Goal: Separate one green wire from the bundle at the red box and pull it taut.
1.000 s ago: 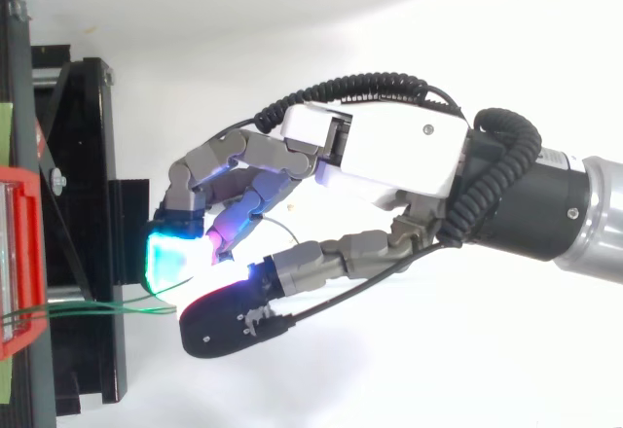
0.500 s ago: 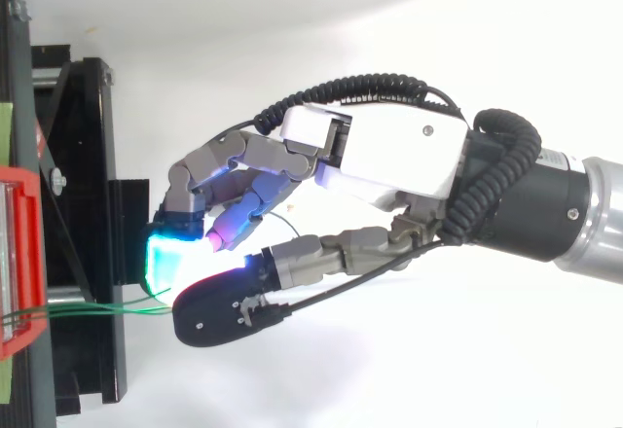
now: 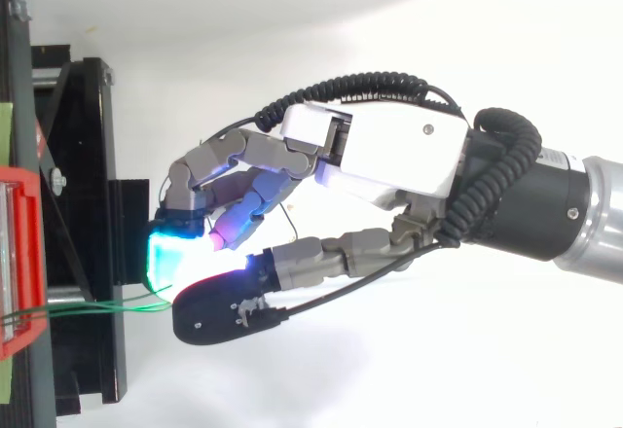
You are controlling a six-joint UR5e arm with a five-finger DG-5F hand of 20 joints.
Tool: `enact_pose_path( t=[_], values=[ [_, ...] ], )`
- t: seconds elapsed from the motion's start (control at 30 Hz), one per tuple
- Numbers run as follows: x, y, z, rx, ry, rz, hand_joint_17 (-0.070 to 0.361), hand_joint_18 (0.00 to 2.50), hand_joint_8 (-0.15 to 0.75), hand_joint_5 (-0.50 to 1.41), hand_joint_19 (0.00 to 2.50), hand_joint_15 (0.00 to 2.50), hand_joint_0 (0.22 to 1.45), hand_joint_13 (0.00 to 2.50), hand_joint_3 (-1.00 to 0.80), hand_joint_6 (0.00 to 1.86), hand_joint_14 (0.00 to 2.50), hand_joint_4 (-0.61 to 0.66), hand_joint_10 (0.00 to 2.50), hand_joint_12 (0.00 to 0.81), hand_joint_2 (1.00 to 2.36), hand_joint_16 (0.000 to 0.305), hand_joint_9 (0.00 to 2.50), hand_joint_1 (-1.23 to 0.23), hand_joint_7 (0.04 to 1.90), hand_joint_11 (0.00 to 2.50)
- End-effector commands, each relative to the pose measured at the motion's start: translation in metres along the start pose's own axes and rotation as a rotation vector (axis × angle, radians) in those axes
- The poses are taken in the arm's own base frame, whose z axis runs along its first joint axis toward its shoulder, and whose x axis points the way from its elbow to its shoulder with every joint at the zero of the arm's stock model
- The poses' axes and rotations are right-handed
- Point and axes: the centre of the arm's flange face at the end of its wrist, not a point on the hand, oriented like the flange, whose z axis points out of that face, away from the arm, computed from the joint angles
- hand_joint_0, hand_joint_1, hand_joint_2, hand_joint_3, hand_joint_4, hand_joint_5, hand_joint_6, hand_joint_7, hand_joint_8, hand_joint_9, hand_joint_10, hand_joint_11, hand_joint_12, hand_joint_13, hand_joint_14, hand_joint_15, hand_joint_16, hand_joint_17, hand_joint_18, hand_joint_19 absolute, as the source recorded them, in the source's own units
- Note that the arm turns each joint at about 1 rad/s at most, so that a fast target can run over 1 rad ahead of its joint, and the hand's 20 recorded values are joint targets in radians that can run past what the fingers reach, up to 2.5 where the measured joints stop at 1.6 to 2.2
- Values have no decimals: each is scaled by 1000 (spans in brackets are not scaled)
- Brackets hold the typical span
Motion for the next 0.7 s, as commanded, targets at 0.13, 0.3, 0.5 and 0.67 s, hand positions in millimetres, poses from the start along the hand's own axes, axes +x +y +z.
enact_pose_path(
  t=[0.13,0.3,0.5,0.67],
  values=[
    [2,0,0,1,6,2,124,562,312,-108,405,229,573,578,-166,893,8,154,12,388,1012,55,1009,-698,1105,423],
    [2,0,-1,5,7,4,130,580,320,-97,399,222,578,589,-120,894,8,120,12,401,1009,58,1019,-709,1111,423],
    [1,-1,-5,35,10,-3,133,589,324,-92,387,217,576,594,-107,890,7,106,11,407,1007,59,1028,-713,1133,407],
    [-9,24,-23,96,16,-26,136,599,328,-88,382,222,577,600,-96,888,8,94,11,413,1005,60,1034,-719,1131,405]
  ],
)
